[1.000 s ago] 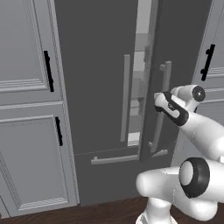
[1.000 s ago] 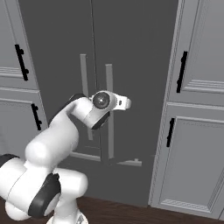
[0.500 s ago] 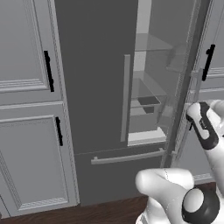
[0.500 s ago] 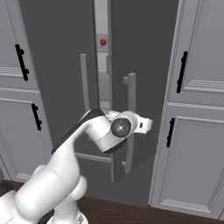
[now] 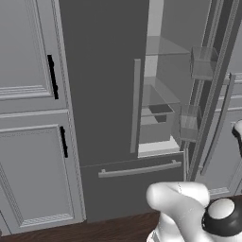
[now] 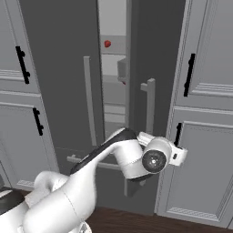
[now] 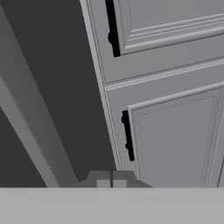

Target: Take the strawberry from the fridge and place it on top of the pancake, located on the dining counter.

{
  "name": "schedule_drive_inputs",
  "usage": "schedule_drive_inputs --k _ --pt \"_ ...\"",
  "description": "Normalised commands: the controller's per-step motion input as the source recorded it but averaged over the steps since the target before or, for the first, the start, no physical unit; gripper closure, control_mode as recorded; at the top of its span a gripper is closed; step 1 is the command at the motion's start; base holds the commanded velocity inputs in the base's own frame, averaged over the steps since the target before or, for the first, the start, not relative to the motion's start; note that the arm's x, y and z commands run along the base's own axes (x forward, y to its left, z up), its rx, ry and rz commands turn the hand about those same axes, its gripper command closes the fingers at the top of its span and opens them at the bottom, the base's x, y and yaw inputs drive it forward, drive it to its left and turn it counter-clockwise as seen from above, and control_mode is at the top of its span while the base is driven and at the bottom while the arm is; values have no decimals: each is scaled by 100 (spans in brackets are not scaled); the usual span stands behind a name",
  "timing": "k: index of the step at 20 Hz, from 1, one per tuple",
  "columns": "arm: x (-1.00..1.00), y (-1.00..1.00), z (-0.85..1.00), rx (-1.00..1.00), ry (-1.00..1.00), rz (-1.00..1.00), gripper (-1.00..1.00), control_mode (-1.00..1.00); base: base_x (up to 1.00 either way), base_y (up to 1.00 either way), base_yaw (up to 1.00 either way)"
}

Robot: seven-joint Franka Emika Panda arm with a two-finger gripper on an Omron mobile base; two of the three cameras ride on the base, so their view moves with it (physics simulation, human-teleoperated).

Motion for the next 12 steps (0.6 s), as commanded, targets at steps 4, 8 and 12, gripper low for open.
schedule_drive_inputs --k 4,8,12 --pt "-73 -76 -10 12 -8 -4 100 -100 0 0 0" --pt "-100 58 20 9 -33 0 100 -100 0 0 0" --pt "-100 100 9 0 -30 -1 100 -100 0 0 0"
